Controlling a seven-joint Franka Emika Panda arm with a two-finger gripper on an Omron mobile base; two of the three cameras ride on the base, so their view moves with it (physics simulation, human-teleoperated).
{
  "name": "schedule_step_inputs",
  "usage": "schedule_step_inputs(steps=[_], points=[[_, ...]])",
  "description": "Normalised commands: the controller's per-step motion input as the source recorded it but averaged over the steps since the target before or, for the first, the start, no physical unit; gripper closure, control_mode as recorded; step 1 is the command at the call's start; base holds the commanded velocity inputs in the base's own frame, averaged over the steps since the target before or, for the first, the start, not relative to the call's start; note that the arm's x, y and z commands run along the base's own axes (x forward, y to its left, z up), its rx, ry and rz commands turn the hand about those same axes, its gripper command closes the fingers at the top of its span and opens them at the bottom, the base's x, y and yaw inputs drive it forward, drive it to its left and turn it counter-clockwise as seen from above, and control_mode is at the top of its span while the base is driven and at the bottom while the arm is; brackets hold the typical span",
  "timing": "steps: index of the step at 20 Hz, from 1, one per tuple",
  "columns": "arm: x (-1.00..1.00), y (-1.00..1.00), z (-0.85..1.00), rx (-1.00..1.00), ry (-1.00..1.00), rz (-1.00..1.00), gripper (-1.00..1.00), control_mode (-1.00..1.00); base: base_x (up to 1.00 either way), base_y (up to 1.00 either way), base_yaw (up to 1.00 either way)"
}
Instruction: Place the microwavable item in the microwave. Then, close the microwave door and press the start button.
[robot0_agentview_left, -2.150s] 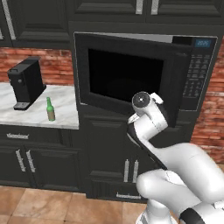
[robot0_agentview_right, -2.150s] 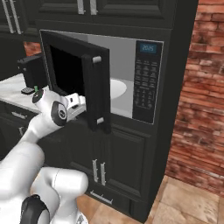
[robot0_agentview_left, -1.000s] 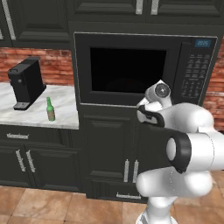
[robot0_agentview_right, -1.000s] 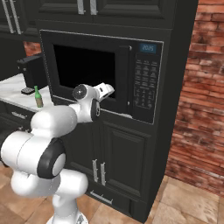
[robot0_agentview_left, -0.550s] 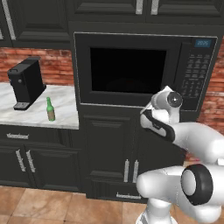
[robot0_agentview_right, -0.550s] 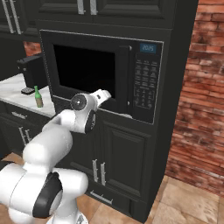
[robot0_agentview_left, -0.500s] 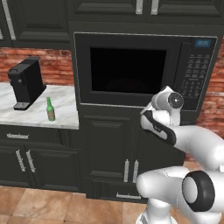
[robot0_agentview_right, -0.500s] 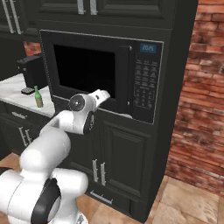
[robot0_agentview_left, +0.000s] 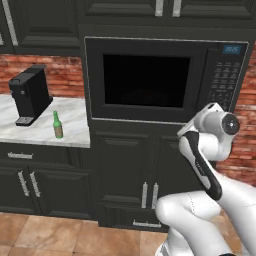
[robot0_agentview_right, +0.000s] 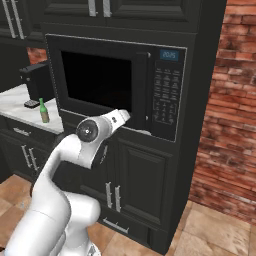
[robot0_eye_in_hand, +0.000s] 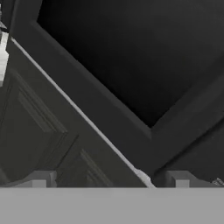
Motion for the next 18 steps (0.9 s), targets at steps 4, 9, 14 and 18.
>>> schedule_step_inputs(steps=[4,9,14,18], points=[[-0.26,-1.00,-0.17,0.17,-0.02,0.00,-1.00,-1.00,0.00,0.00,0.00],[0.00,-1.00,-0.01,0.15,-0.14,0.09,-1.00,-1.00,0.00,0.00,0.00],[0.15,-0.81,0.06,0.11,-0.11,0.07,-1.00,-1.00,0.00,0.00,0.00],[0.45,-0.42,0.18,0.01,0.00,0.03,-1.00,-1.00,0.00,0.00,0.00]])
